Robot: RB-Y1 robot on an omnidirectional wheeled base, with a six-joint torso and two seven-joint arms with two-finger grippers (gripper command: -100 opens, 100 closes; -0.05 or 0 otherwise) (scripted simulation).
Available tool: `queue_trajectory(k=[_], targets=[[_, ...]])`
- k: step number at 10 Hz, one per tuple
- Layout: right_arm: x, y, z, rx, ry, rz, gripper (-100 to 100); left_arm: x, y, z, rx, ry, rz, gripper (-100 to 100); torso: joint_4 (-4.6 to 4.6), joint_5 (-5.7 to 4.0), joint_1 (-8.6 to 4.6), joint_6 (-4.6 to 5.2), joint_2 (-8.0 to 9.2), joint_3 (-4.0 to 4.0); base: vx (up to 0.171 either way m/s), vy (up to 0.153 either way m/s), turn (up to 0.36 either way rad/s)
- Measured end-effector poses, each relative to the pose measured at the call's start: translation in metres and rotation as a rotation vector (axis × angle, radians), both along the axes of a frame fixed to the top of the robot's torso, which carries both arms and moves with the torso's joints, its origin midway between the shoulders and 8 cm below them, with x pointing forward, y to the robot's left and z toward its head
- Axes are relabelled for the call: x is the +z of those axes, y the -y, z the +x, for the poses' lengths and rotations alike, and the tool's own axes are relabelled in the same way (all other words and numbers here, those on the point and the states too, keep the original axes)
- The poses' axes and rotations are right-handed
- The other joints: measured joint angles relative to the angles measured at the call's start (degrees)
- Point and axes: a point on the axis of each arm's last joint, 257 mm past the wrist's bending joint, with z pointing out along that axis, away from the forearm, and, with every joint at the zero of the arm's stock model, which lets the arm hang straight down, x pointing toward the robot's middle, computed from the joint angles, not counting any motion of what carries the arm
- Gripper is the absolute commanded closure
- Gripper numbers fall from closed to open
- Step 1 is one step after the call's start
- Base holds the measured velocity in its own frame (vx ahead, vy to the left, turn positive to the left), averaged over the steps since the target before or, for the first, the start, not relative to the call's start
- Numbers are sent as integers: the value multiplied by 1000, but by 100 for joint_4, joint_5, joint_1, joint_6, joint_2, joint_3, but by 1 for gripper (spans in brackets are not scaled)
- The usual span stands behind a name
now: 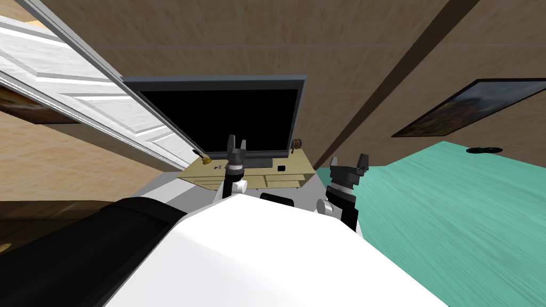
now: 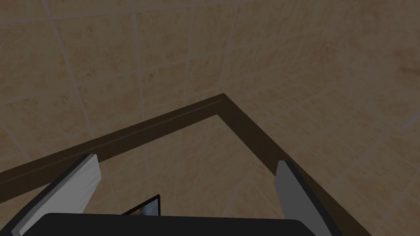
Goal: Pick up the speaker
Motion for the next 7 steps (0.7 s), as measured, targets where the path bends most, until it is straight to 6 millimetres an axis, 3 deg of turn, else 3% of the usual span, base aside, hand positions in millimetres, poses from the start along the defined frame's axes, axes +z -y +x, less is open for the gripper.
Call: queue_trajectory(k=[3, 7], targets=[[-20, 3, 1, 9, -64, -75, -100, 0, 0, 0, 0, 0, 0, 0, 4, 6, 31, -1, 21, 12, -54, 91, 106], [-72, 12, -1, -1, -211, -192, -100, 0, 0, 0, 0, 0, 0, 0, 5, 6, 25, 0, 22, 13, -53, 91, 142]])
